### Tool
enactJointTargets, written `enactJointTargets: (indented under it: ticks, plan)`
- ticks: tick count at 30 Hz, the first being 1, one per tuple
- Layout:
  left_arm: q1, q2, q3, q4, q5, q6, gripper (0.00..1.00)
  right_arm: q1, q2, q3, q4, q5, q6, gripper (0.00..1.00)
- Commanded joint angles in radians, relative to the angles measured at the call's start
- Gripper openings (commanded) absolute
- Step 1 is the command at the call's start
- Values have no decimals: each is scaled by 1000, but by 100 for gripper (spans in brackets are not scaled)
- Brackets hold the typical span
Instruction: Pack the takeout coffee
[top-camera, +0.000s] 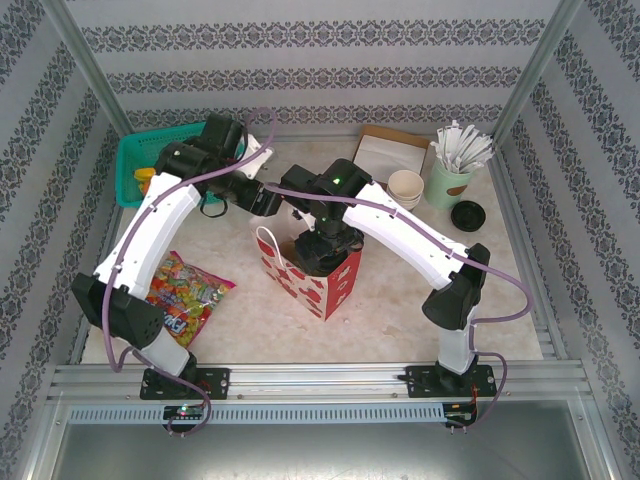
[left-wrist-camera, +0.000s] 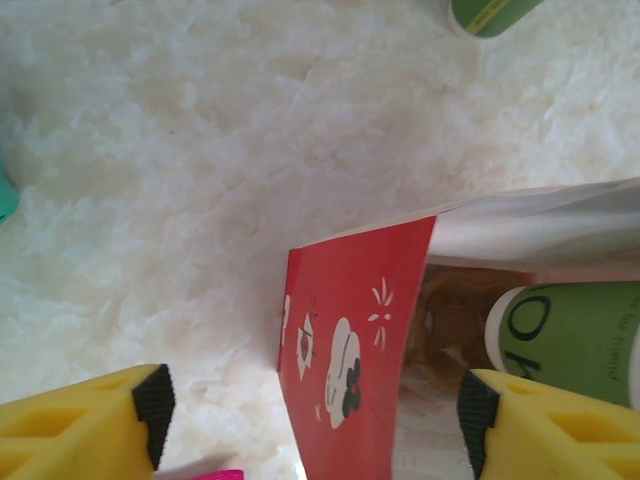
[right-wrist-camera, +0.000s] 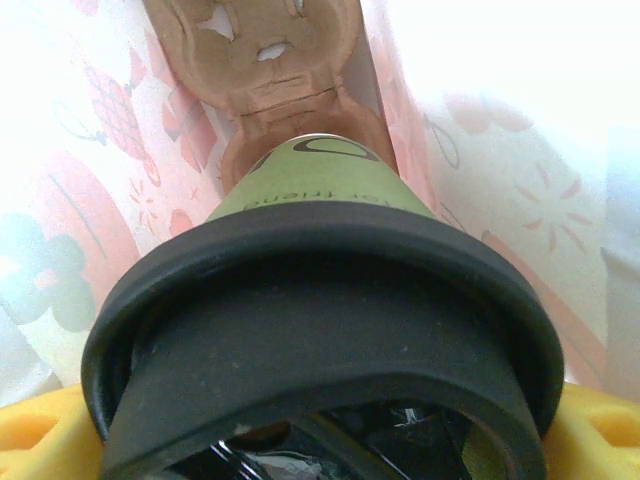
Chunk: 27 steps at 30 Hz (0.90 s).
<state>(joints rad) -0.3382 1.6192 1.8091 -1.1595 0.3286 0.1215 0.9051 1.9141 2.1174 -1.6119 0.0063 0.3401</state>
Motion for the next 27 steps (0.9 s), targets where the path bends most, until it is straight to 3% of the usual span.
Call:
enactJointTargets:
  ticks: [1, 4, 10, 15, 21, 27]
  plan:
    - [1, 19, 31, -28, 7, 25, 68, -9, -15, 4, -125, 6, -17, 70]
    - [1, 31, 33, -2, 60, 7, 50, -8, 3, 22, -135, 14, -33, 70]
    - [0, 48, 55, -16, 58, -4, 10, 1, 37, 44, -176, 51, -47, 68]
    - [0, 50, 55, -5, 125, -14, 0, 18, 61, 50, -201, 60, -70, 68]
    - [-2, 60, 52, -6, 219, 16, 0, -2, 96, 47, -193, 33, -78, 68]
    - [-2, 94, 74, -40, 180, -8, 0, -2, 96, 41, -158, -88, -144, 68]
